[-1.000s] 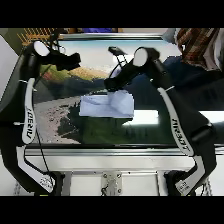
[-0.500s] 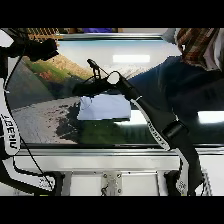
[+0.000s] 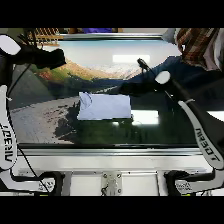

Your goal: Fold the clothes and pants, and hang the long-sleeved shirts on hangers.

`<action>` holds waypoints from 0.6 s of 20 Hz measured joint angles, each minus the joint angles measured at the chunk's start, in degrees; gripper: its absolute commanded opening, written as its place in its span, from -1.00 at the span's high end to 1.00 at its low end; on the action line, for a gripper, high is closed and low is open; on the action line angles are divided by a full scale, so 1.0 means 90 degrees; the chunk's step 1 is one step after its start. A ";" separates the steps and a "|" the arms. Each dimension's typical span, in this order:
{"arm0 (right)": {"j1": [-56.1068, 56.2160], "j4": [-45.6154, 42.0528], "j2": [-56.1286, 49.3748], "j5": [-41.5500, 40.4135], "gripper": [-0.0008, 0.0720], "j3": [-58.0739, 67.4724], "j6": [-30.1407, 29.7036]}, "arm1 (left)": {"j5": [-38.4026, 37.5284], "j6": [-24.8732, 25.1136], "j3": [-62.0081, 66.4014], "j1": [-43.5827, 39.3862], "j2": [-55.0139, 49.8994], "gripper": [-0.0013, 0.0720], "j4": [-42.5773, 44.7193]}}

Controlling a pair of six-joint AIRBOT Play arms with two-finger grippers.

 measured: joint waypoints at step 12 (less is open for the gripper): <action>-0.0544 0.2358 -0.1423 0.0024 -0.99 -0.0947 -0.1326 | 0.0923 0.0158 -0.1630 -0.1090 0.0665 0.94 -0.0017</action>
